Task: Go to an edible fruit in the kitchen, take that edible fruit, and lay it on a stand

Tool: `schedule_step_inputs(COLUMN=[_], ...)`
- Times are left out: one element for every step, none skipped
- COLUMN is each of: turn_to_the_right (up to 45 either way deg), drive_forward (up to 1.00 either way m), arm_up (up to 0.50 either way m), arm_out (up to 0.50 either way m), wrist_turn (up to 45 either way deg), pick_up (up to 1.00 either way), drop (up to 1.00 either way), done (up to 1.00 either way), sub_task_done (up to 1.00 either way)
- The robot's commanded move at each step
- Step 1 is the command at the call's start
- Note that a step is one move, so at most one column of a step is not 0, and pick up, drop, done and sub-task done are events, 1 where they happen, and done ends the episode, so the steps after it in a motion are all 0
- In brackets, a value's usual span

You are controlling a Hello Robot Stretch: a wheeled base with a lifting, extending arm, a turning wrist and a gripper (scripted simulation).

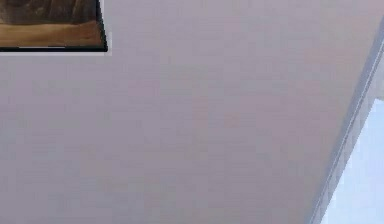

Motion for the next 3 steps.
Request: schedule_step_inputs(turn_to_the_right=[45.0, 21.0, 0.0], drive_forward=[0.0, 0.0, 1.0], arm_up=[0.0, 0.0, 0.0], arm_out=[0.0, 0.0, 0.0], wrist_turn=[0.0, 0.0, 0.0], pick_up=[0.0, 0.0, 0.0], drop=[0.0, 0.0, 0.0], done=[0.0, 0.0, 0.0], sub_task_done=[0.0, 0.0, 0.0])
